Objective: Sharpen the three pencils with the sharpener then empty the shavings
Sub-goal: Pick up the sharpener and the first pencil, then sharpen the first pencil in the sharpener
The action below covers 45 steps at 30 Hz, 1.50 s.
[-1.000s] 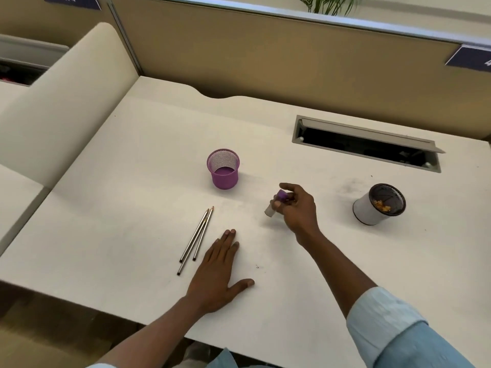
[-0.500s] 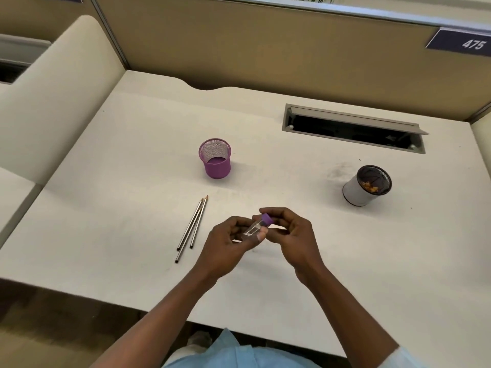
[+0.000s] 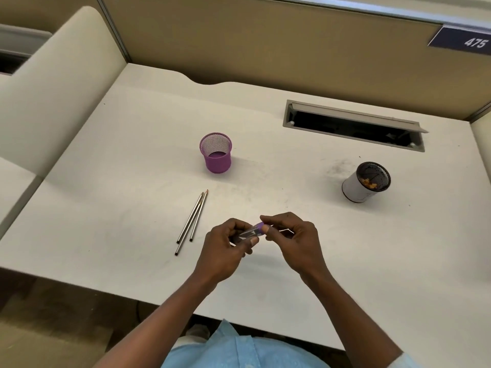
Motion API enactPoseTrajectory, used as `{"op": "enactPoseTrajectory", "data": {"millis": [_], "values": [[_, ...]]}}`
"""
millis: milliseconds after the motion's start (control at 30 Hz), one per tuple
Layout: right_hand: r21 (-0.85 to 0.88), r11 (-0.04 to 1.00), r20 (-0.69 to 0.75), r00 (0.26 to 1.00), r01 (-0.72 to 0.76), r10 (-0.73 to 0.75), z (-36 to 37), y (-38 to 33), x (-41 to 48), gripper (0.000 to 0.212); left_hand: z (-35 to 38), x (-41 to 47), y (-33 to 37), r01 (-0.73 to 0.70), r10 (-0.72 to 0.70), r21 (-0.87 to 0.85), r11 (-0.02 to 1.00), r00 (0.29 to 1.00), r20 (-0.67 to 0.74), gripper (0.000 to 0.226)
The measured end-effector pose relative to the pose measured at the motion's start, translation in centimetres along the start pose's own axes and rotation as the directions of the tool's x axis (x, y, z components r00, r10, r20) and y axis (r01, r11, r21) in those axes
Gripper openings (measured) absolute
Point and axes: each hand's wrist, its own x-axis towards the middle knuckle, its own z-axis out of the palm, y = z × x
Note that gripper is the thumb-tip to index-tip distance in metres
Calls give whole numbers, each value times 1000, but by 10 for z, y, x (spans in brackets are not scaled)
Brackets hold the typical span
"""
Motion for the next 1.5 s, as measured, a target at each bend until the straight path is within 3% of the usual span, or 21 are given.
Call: {"op": "enactPoseTrajectory", "data": {"millis": [333,567,700,800,933,1100,1500], "values": [[-30,997,130,989,73,-69,7,3,6,21,-11,-15,-14,-6,6,24,1000,1000,-24,17],[69,991,232,968,-111,93,27,-2,20,22,-27,-28,-31,25,-31,-85,996,997,-71,22],[134,942,136,947,-308,290,54,8,36,14,-35,-36,-37,24,-33,-113,993,996,-80,22],[-11,946,64,944,-324,324,83,18,51,15,-38,-46,-41,34,-51,-126,991,990,-130,24],[-220,943,86,958,-250,274,121,22,70,26,-46,-60,-46,29,-49,-112,993,981,-185,26],[-471,863,71,967,-183,244,157,26,85,43,-58,-76,-56,52,-87,-138,989,961,-262,28],[-606,767,-14,967,-209,253,178,26,94,43,-69,-94,-78,126,-174,-156,980,921,-348,31]]}}
